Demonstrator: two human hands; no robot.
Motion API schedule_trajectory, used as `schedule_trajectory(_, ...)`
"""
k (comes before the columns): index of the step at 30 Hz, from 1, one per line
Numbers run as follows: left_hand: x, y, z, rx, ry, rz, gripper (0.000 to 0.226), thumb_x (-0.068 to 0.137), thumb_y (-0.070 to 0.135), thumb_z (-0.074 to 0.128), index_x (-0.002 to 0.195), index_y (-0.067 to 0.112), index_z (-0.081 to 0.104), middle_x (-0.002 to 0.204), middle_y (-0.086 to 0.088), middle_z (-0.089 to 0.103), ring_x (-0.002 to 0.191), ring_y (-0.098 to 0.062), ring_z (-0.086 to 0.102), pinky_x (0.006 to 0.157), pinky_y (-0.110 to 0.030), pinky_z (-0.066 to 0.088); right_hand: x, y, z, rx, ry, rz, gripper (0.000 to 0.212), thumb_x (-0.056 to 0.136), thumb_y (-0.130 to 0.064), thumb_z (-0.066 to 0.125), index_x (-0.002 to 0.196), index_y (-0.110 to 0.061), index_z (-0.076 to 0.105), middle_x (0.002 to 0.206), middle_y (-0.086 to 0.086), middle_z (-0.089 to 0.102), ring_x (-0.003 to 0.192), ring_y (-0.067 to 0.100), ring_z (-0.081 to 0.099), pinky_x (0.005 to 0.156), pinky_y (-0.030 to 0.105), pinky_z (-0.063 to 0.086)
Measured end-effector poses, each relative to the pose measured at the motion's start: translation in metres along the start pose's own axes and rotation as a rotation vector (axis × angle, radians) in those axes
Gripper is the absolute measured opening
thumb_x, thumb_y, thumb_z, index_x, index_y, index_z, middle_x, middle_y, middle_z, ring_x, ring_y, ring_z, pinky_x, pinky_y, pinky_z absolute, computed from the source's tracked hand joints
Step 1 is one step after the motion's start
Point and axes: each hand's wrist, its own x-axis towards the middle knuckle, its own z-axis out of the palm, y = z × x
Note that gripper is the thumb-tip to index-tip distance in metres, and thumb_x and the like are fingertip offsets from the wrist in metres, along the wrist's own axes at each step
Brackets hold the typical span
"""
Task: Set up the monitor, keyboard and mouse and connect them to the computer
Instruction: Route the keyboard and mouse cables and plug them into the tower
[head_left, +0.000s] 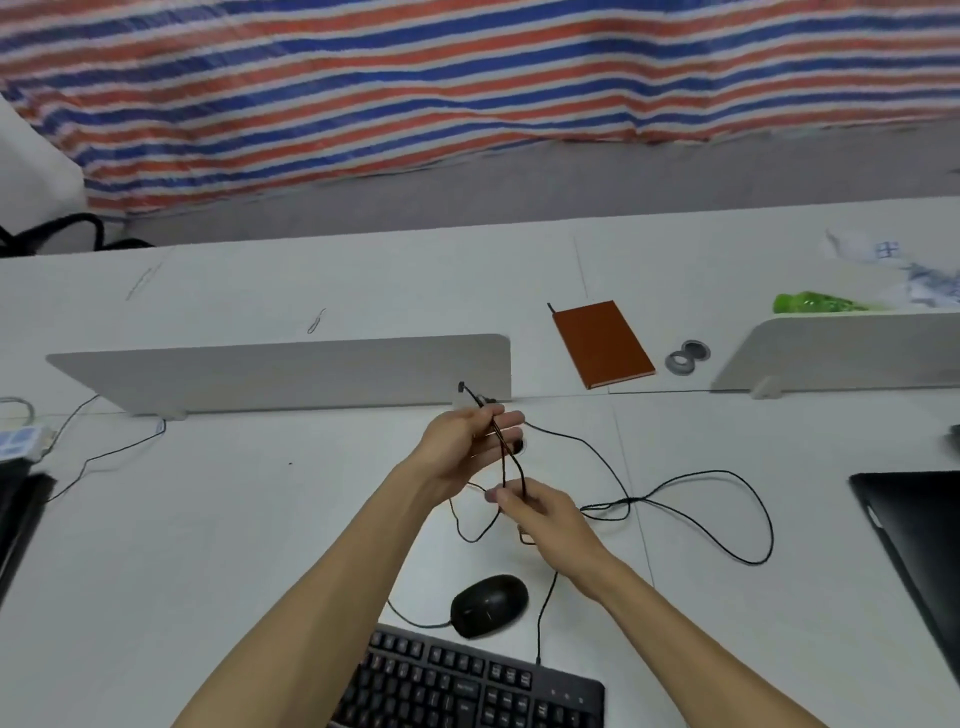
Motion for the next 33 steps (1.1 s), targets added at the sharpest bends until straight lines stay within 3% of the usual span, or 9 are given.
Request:
schedule_trajectory(6, 0.011, 0.025, -0.006, 0.243, 0.098, 0.091, 0.024, 0.108, 0.021, 0.04, 0.121, 0.013, 0.059, 0.103, 0.006, 0.077, 0.094, -0.016, 0.071, 0.086, -0.033, 0.053, -0.003, -0.017, -0.024, -0.076, 0.129, 0.038, 0.04, 0.103, -0.038, 0.047, 0.075, -0.011, 0.056, 0.072, -0.001, 0.074, 0.079, 0.007, 0.065, 0.078, 0.024, 0.04)
schedule_trajectory(11, 0.019, 0.037, -0.022, 0.275, 0.264, 0.188, 0.025, 0.107, 0.022, 0.041, 0.122, 0.012, 0.059, 0.102, 0.008, 0.076, 0.09, -0.016, 0.067, 0.081, -0.032, 0.048, -0.014, 0.004, -0.051, -0.112, 0.155, 0.046, 0.044, 0.102, -0.039, 0.05, 0.067, -0.016, 0.039, 0.053, -0.006, 0.047, 0.056, 0.012, 0.049, 0.068, 0.029, 0.04)
schedule_trajectory(13, 0.017, 0.029, -0.024, 0.339, 0.232, 0.168, 0.026, 0.106, 0.028, 0.044, 0.121, 0.015, 0.061, 0.103, 0.008, 0.076, 0.096, -0.017, 0.07, 0.086, -0.035, 0.051, -0.013, 0.011, -0.057, 0.071, 0.247, 0.071, 0.041, 0.103, -0.037, 0.05, 0.07, -0.017, 0.036, 0.057, -0.005, 0.035, 0.054, 0.013, 0.034, 0.058, 0.026, 0.033)
schedule_trajectory(16, 0.011, -0.004, -0.017, 0.47, 0.113, 0.048, 0.028, 0.1, 0.04, 0.053, 0.119, 0.021, 0.063, 0.108, 0.007, 0.075, 0.105, -0.017, 0.068, 0.094, -0.039, 0.052, -0.01, 0.005, -0.063, 0.585, 0.424, 0.115, 0.039, 0.105, -0.03, 0.048, 0.069, -0.018, 0.035, 0.059, -0.003, 0.021, 0.05, 0.013, 0.018, 0.054, 0.027, 0.028)
schedule_trajectory(21, -0.005, -0.09, 0.012, 0.707, -0.16, -0.071, 0.044, 0.096, 0.058, 0.05, 0.12, 0.025, 0.066, 0.118, 0.009, 0.069, 0.116, -0.011, 0.059, 0.095, -0.029, 0.046, 0.001, -0.019, -0.081, 1.238, 0.526, 0.11, 0.039, 0.107, -0.029, 0.042, 0.069, -0.018, 0.039, 0.053, -0.005, 0.023, 0.04, 0.011, 0.021, 0.058, 0.026, 0.031)
schedule_trajectory(25, -0.015, -0.131, 0.034, 0.801, -0.274, -0.031, 0.066, 0.079, 0.081, 0.053, 0.118, 0.028, 0.067, 0.12, 0.013, 0.067, 0.118, -0.008, 0.057, 0.102, -0.025, 0.041, 0.005, -0.044, -0.11, 1.454, 0.572, 0.058, 0.037, 0.105, -0.015, 0.035, 0.068, -0.017, 0.034, 0.055, -0.003, 0.028, 0.043, 0.013, 0.027, 0.06, 0.025, 0.036)
schedule_trajectory(27, -0.01, -0.131, 0.041, 0.85, -0.161, 0.114, 0.055, 0.081, 0.069, 0.065, 0.123, 0.034, 0.059, 0.124, 0.016, 0.059, 0.119, -0.007, 0.054, 0.101, -0.024, 0.041, 0.002, -0.055, -0.124, 1.495, 0.587, 0.036, 0.038, 0.105, -0.013, 0.031, 0.068, -0.016, 0.033, 0.054, -0.002, 0.028, 0.041, 0.014, 0.027, 0.057, 0.025, 0.037)
schedule_trajectory(30, 0.002, -0.11, 0.061, 0.897, -0.106, 0.295, 0.064, 0.083, 0.061, 0.067, 0.14, 0.043, 0.045, 0.131, 0.017, 0.046, 0.124, -0.003, 0.043, 0.107, -0.026, 0.037, -0.006, -0.064, -0.134, 1.558, 0.562, 0.032, 0.038, 0.107, -0.017, 0.034, 0.069, -0.016, 0.035, 0.051, -0.002, 0.03, 0.035, 0.014, 0.03, 0.05, 0.024, 0.039)
schedule_trajectory(33, 0.008, -0.089, 0.093, 1.037, -0.286, 0.315, 0.031, 0.094, 0.057, 0.053, 0.104, 0.036, 0.073, 0.113, 0.02, 0.065, 0.112, 0.0, 0.053, 0.103, -0.035, 0.046, -0.012, -0.065, -0.145, 1.59, 0.512, 0.025, 0.038, 0.108, -0.02, 0.036, 0.07, -0.015, 0.037, 0.051, -0.003, 0.032, 0.035, 0.012, 0.028, 0.044, 0.022, 0.04)
